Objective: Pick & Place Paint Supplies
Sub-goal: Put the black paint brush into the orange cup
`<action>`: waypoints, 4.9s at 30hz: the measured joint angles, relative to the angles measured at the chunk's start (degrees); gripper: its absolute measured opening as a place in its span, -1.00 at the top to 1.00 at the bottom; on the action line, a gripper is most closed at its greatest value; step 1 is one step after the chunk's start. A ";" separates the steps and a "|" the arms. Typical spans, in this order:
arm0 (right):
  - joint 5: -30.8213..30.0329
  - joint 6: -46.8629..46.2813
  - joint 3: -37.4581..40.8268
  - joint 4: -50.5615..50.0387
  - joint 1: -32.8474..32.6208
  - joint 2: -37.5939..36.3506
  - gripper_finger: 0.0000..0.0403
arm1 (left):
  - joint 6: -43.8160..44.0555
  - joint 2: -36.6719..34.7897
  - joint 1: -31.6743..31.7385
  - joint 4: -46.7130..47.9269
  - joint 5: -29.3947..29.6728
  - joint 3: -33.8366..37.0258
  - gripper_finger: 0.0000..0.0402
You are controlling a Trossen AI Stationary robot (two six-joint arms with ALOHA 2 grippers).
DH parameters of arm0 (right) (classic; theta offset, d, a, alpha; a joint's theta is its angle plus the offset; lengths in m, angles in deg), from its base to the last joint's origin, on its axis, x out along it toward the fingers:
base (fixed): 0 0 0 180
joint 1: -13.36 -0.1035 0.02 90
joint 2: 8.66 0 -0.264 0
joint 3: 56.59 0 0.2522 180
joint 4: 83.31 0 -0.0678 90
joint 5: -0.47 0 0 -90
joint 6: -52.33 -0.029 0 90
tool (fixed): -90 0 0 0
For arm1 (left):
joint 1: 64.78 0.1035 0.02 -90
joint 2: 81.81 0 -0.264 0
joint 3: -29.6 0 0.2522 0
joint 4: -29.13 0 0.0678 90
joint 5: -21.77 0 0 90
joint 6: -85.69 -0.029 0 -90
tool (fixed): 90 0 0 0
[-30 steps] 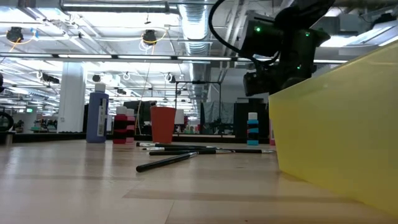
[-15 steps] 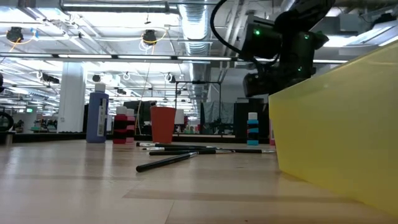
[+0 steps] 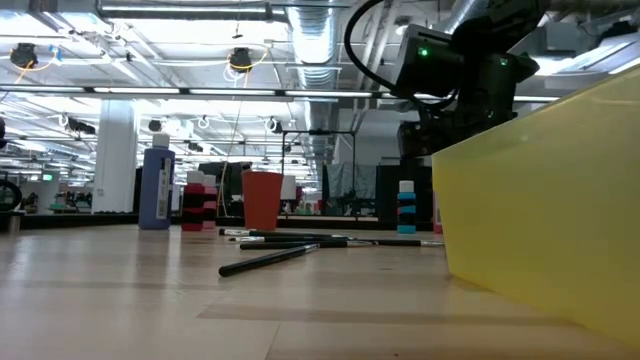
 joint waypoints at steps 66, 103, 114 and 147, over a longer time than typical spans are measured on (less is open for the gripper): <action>44.10 -78.45 -25.05 16.01 31.62 -4.62 1.00 | -0.02 -0.38 0.00 -2.44 -0.02 -0.02 -0.05; 46.72 -83.08 -43.44 20.15 32.99 17.80 1.00 | 0.00 -6.15 0.01 -2.69 -0.55 -0.04 -0.05; 46.50 -82.26 -43.41 17.60 33.49 17.88 1.00 | -0.02 -6.16 0.02 -2.67 -0.52 -0.04 -0.05; 45.25 -88.82 -43.06 25.55 31.89 21.57 1.00 | -0.02 -6.14 0.02 -2.99 -0.46 -0.02 -0.05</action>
